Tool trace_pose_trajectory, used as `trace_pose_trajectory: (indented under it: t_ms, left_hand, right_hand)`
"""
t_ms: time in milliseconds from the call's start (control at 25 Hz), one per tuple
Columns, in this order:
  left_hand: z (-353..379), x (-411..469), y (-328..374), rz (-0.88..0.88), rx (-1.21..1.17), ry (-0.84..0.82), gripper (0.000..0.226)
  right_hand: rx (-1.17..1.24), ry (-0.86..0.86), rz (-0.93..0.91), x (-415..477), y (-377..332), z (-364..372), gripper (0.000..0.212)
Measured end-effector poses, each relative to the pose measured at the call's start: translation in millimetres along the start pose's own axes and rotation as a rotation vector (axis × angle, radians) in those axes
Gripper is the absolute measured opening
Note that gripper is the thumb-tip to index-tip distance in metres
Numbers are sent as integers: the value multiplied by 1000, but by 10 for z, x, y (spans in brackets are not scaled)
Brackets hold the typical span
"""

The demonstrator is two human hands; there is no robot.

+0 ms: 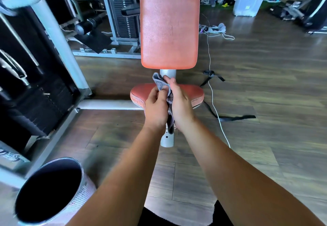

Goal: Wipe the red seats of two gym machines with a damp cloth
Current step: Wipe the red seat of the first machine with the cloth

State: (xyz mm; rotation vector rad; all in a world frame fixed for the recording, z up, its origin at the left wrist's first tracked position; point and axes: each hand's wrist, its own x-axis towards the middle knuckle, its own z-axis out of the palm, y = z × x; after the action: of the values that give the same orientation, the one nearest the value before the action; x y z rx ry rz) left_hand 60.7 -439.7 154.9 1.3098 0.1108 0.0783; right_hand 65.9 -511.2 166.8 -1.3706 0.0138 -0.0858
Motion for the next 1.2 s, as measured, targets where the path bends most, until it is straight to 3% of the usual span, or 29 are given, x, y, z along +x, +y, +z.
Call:
trace_pose_trajectory:
  t_ms: [160, 320, 520, 680, 840, 1040, 1200]
  left_hand:
    - [-180, 103, -32, -44, -171, 81, 18]
    - [-496, 150, -93, -42, -164, 215, 9]
    - [-967, 276, -284, -34, -105, 380, 9]
    - [-1119, 280, -441, -70, -35, 422, 12]
    - [-908, 321, -812, -151, -12, 339, 21]
    - [-762, 409, -1028, -82, 51, 291, 32]
    - [-746, 382, -1111, -71, -168, 172, 44]
  right_hand:
    - [-36, -128, 67, 133, -28, 92, 40]
    - [-362, -208, -44, 334, 88, 106, 71]
    - [-903, -368, -189, 629, 472, -126, 41]
    - [-1259, -579, -276, 856, 677, -116, 41]
    - [-1257, -585, -335, 891, 774, -143, 39]
    - [-1234, -584, -344, 891, 812, -168, 45]
    - [-1261, -616, -337, 883, 775, -169, 54]
